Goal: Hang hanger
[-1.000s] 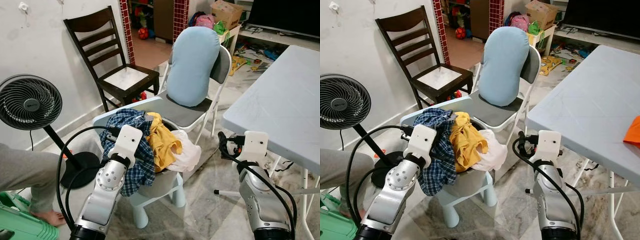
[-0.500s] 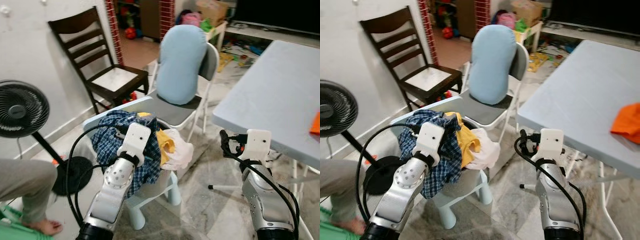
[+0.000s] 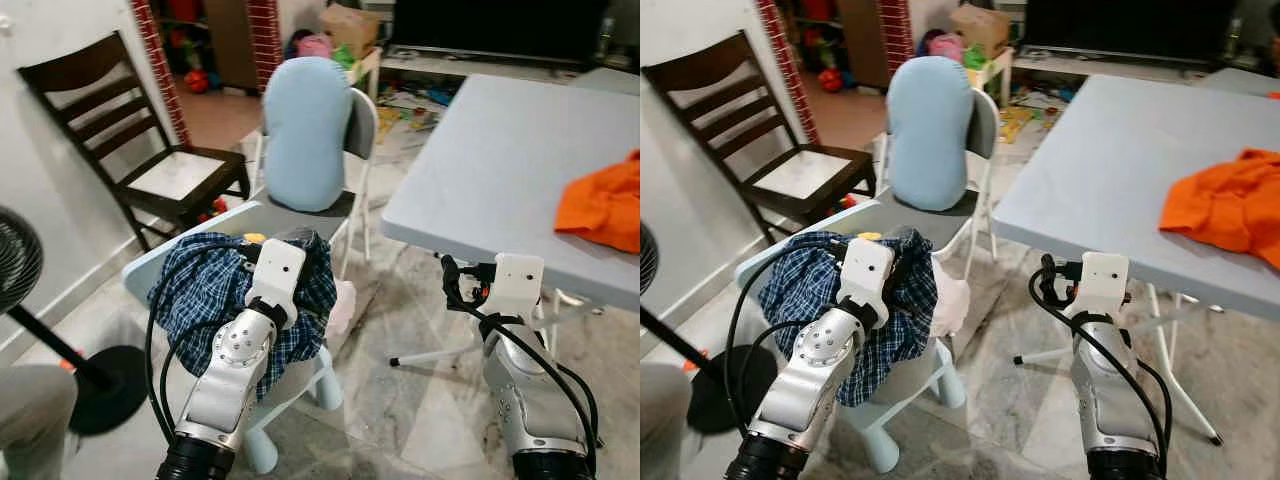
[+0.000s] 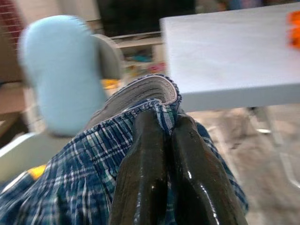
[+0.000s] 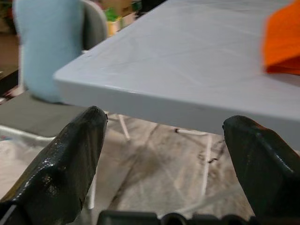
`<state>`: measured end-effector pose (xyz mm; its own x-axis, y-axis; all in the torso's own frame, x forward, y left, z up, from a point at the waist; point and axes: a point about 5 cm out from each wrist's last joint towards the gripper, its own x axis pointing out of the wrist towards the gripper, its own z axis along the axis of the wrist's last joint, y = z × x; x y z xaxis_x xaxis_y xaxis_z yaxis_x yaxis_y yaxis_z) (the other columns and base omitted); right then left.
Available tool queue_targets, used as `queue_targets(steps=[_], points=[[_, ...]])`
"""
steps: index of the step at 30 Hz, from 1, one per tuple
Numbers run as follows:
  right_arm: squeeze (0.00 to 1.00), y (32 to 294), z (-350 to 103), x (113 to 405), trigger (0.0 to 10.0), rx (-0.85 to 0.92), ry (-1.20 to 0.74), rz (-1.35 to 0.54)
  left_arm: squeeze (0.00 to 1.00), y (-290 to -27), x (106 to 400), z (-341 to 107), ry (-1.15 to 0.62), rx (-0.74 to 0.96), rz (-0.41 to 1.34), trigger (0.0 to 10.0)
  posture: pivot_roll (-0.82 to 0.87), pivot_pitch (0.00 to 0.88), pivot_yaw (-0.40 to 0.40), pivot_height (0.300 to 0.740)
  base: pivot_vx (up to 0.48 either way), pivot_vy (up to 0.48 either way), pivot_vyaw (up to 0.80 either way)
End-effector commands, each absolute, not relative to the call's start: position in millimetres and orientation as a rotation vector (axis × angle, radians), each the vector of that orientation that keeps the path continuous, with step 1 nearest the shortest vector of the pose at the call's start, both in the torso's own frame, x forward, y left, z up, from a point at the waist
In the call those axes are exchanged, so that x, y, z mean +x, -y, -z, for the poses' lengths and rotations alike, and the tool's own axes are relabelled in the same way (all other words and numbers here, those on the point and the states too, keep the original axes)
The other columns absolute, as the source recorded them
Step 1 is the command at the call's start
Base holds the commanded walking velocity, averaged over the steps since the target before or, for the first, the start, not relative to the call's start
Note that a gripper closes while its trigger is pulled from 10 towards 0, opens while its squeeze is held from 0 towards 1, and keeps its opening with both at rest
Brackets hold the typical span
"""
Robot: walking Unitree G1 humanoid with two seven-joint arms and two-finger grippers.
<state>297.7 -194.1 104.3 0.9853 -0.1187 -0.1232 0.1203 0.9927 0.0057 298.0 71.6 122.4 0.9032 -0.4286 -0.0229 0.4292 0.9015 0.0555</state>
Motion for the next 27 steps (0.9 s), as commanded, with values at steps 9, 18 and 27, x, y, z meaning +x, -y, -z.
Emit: queue_targets(steps=[9,18,27], points=[[0.00,195.2,-104.4,298.6,10.0,0.006,-0.125,0.128,0.00,-69.1,301.8,-130.1,0.017,0.040,0.467,10.0,-0.07,0.000,0.064,0.740,0.401,0.000,-0.67],[0.00,194.8,-104.3,298.7,10.0,0.001,-0.126,0.126,0.00,-69.6,301.9,-129.0,0.004,0.021,0.464,10.0,-0.07,0.000,0.060,0.740,0.375,0.000,-0.21],[0.00,196.3,-102.9,296.4,10.0,-0.004,-0.135,0.133,0.00,-61.2,298.4,-123.9,-0.039,-0.030,0.494,10.0,-0.07,0.000,0.057,0.740,0.033,0.000,0.00]])
